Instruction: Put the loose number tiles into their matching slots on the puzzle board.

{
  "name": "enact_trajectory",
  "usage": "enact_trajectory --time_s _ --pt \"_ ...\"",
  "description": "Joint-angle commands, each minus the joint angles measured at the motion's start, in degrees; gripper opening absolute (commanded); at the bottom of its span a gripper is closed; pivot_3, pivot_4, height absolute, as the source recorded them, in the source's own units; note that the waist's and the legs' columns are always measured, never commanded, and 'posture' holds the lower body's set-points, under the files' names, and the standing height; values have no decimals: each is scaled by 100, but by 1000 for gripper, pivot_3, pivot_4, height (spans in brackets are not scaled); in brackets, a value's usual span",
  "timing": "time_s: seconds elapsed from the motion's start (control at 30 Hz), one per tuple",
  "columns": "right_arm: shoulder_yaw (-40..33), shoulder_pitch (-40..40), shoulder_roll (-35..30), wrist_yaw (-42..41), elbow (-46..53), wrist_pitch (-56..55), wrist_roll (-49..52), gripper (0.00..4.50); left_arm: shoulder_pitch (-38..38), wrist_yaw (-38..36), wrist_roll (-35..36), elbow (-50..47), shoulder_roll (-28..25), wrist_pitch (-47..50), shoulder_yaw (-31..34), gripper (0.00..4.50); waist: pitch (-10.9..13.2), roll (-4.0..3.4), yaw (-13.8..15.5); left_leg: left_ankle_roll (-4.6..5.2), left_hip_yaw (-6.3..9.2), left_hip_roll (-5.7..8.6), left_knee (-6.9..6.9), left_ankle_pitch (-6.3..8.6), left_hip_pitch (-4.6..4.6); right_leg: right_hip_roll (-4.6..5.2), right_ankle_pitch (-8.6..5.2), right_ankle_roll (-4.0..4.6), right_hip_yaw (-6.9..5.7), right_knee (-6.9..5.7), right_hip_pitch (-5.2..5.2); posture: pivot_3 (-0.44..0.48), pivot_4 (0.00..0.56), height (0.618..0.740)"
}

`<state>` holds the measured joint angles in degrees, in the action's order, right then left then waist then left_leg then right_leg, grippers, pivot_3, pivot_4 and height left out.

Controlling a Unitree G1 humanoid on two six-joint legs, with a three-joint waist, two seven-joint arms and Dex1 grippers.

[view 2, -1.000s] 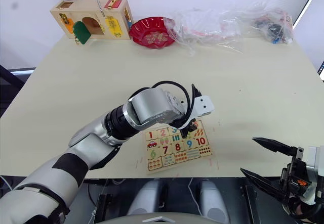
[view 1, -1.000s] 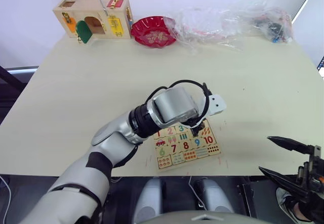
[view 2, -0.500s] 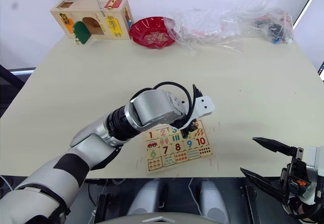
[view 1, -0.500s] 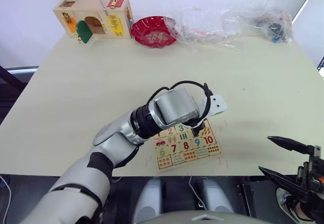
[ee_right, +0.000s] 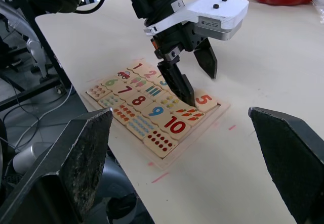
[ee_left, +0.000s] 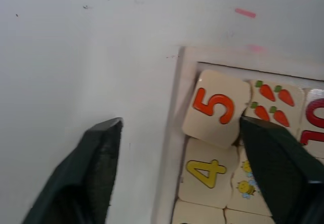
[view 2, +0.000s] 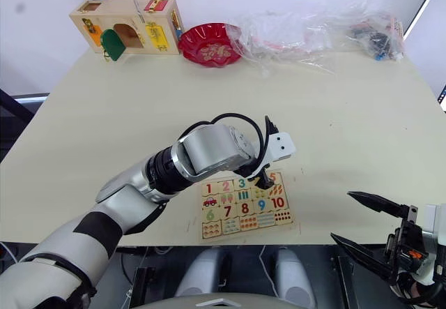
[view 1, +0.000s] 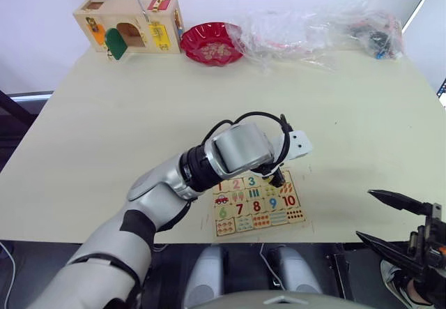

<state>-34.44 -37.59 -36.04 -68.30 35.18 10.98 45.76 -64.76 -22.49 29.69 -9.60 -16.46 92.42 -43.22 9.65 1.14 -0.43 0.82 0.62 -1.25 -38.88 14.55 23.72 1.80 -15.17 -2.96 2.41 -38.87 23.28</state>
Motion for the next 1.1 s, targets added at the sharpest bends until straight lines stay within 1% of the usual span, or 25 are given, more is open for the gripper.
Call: enact_trajectory --time_s 0.03,0.1,0.2,0.27,0.3,0.4,0.43,0.5,0.57,0.6,0.67,0.73,0.77,0.8,0.87,1.1 --pt "-71 -8 2 -49 69 -92 87 4500 -196 -434 210 -447 -393 -99 503 3848 1 -1 -4 0 0 0 0 0 0 0 0 0 0 1 0 0 150 740" --pt "-54 29 -4 -75 10 -110 69 4500 -248 -689 233 -545 -701 -353 537 3848 2 -4 -25 0 0 -1 1 0 -1 -1 0 0 0 0 0 0 150 740" --pt "-36 108 -25 -100 -62 -115 61 4500 -155 -1163 187 -584 -1108 -1056 602 3848 0 -9 -14 0 -1 -1 3 0 -3 -1 0 0 2 1 0 0 150 740" --pt "-32 152 -38 -117 -101 -111 54 4500 264 -1672 209 -589 -1234 -2032 883 3848 -2 -13 -7 0 -2 0 3 0 -2 0 0 0 1 2 0 0 150 740" --pt "-30 172 -43 -130 -121 -110 49 4500 428 -1976 145 -525 -1363 -2518 896 3848 -2 -14 6 0 -5 1 3 0 -3 3 0 0 4 2 0 0 150 740" --pt "-31 210 -49 -169 -163 -114 38 4500 669 -2886 -216 -188 -1732 -3569 582 3848 -2 -13 16 -1 -7 2 3 -1 0 4 0 0 1 3 0 0 150 740" --pt "-36 212 -49 -185 -175 -116 36 4500 720 -3017 -423 -39 -1754 -3932 514 3848 -2 -13 17 -1 -11 2 3 -1 -2 3 0 0 2 2 0 0 150 740" --pt "-53 211 -57 -196 -178 -105 45 4500 834 -3368 -726 434 -1625 -4826 511 3848 -2 -14 25 0 -21 3 3 -1 -4 1 0 0 0 2 -1 0 150 740" --pt "-59 209 -64 -195 -175 -97 45 4500 881 -3602 -875 830 -1461 -5233 582 3848 -2 -13 64 0 -28 3 2 0 -1 2 0 0 -1 4 -2 0 150 740" --pt "-69 195 -62 -193 -162 -93 50 4500 911 -3772 -988 1017 -1414 -5507 591 3341 -2 -12 81 0 -29 4 0 0 2 2 0 0 -2 6 -2 0 150 740" --pt "-86 160 -54 -187 -132 -86 57 4500 954 -4041 -1238 1386 -1333 -5984 556 2750 -2 -13 104 1 -32 4 -1 0 3 2 0 -1 -2 8 -2 0 150 740" --pt "-91 130 -44 -172 -95 -81 64 4500 1001 -4239 -1475 1673 -1256 -6403 546 1909 -2 -13 106 1 -32 4 -1 0 1 0 -1 -1 -2 7 -2 0 150 740" --pt "-84 124 -42 -155 -76 -76 65 4500 1008 -4314 -1588 1821 -1202 -6569 544 1279 -2 -13 104 1 -31 4 -1 0 0 -1 -1 -1 -2 6 -3 0 150 740" --pt "-78 120 -42 -142 -64 -73 66 4500 1013 -4372 -1683 1935 -1154 -6685 554 948 -2 -13 105 1 -31 3 -1 0 1 -1 -1 0 -1 6 -3 0 150 740" --pt "-74 100 -36 -108 -21 -62 76 4500 1025 -4443 -1833 2105 -1032 -6846 585 33 -2 -13 109 1 -31 3 -1 0 1 -1 0 -1 -2 5 -2 0 150 740" --pt "-94 -1 -33 5 164 -3 128 4500 1191 -4461 -2324 2330 -714 -7151 659 33 -2 -14 111 1 -30 3 -1 0 1 0 0 -1 -2 5 -2 0 150 740"
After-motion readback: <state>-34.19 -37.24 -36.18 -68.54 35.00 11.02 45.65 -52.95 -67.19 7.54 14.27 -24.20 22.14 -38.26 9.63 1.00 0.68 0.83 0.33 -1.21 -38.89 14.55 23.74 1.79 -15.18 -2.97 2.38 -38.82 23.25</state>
